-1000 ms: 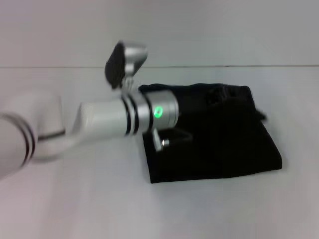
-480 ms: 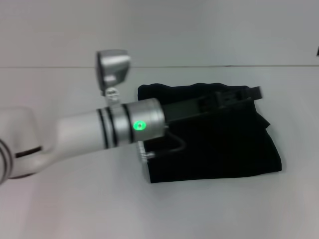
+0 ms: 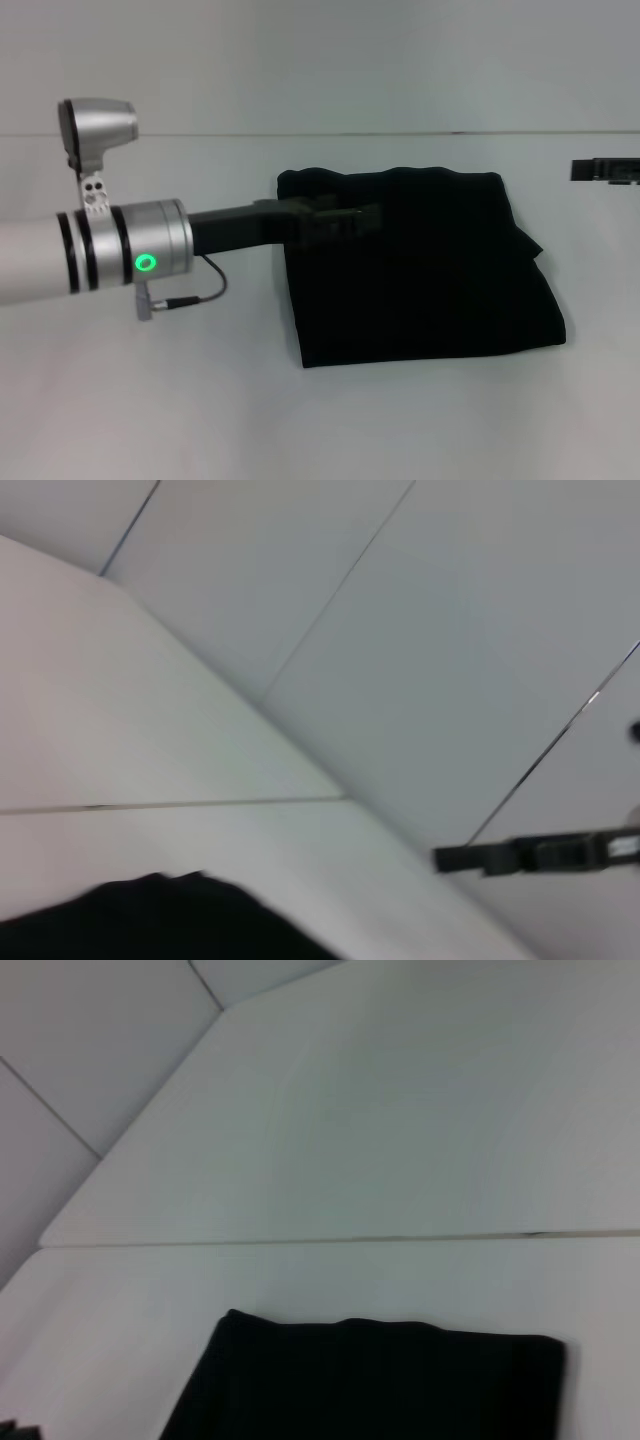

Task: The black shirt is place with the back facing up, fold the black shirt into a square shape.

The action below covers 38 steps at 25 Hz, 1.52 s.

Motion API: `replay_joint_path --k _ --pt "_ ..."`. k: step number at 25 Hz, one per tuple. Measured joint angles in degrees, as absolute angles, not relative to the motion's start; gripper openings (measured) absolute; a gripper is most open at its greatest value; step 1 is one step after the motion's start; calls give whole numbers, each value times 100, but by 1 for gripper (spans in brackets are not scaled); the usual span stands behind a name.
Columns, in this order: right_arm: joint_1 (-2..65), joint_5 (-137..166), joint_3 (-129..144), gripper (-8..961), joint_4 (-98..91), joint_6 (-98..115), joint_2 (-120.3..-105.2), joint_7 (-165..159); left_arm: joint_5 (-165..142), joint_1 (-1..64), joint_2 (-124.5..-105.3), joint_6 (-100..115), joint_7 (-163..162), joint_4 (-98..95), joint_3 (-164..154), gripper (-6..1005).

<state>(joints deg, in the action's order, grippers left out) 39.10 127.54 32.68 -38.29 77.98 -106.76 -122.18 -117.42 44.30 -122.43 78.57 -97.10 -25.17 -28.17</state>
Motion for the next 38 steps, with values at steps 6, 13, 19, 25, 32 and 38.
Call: replay_joint_path --k 6,13,19,25,32,38 --pt "4059 12784 3381 930 -3619 7554 -10737 -12172 -12020 4525 -12074 7255 -9927 -2848 -3277 935" --pt "4082 12779 3428 930 -3567 7270 -10812 -12103 -12284 4736 -12070 5521 -11382 -2781 -3749 950" --pt "4104 12754 3428 930 -3568 7137 -10841 -11982 -12317 4973 -12143 4258 -12345 -2521 -4578 950" --pt "4131 12778 3464 930 -3559 6970 -10901 -11882 -12319 5317 -12247 3573 -12388 -2084 -4745 949" --pt "4141 12779 3472 929 -3589 6871 -10968 -11807 -12284 5454 -12327 3446 -12390 -1976 -4764 949" --pt "4141 12782 3472 929 -3600 6803 -10971 -11770 -12275 5481 -12378 3324 -12368 -1911 -4769 950"
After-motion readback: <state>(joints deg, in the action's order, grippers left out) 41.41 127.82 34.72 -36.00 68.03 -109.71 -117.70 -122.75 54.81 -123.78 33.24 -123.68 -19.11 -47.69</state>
